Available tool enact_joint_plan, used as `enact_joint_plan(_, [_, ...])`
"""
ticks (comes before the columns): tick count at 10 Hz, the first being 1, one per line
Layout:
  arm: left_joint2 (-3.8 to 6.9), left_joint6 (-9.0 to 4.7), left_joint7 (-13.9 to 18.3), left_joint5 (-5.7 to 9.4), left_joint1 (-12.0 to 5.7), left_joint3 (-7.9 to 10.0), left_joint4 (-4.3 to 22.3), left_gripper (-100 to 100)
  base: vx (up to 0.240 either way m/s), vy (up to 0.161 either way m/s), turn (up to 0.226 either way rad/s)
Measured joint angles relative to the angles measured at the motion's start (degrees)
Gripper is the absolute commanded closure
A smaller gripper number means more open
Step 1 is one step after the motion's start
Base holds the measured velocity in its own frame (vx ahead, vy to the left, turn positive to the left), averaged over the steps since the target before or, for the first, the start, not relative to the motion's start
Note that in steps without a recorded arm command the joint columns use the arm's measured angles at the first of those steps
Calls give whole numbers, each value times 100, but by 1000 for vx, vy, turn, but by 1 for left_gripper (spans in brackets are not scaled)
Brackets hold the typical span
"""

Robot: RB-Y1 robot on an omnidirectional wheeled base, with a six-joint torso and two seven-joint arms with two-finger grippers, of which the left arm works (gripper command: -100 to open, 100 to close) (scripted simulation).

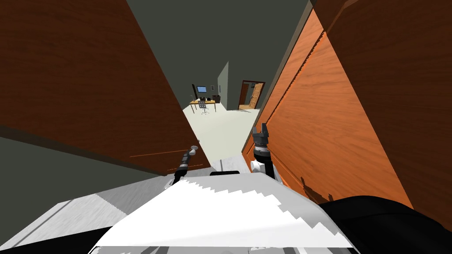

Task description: Pull the door open

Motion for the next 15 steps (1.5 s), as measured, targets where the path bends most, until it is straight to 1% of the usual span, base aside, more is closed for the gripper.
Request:
enact_joint_plan(1, [-8,58,149,51,45,-41,-103,100,-58,26,-64])
enact_joint_plan(2, [-3,55,300,142,3,-82,-29,100,-41,21,-48])
enact_joint_plan(3, [-11,48,399,192,-8,-101,0,100,-50,17,-86])
enact_joint_plan(4, [-6,101,546,277,26,-144,-67,100,-47,20,-47])
enact_joint_plan(5, [-8,162,664,323,43,-170,-127,100,-59,29,-71])
enact_joint_plan(6, [4,174,814,410,6,-211,-78,100,-88,39,-152])
enact_joint_plan(7, [12,228,987,531,32,-265,-133,100,-72,36,-73])
enact_joint_plan(8, [1,238,1113,589,2,-293,-98,100,-61,25,-76])
enact_joint_plan(9, [-8,269,1256,677,-6,-336,-99,100,-45,14,-34])
enact_joint_plan(10, [-6,270,1369,724,-22,-362,-66,100,-59,15,-72])
enact_joint_plan(11, [4,287,1514,813,-46,-401,-36,100,-51,16,-48])
enact_joint_plan(12, [18,264,1626,861,-87,-424,43,100,-58,24,-63])
enact_joint_plan(13, [27,271,1778,946,-101,-469,63,100,-79,32,-142])
enact_joint_plan(14, [51,171,1944,1070,-237,-512,323,100,-68,20,-89])
enact_joint_plan(15, [53,211,2084,1126,-192,-544,255,100,-38,6,7])
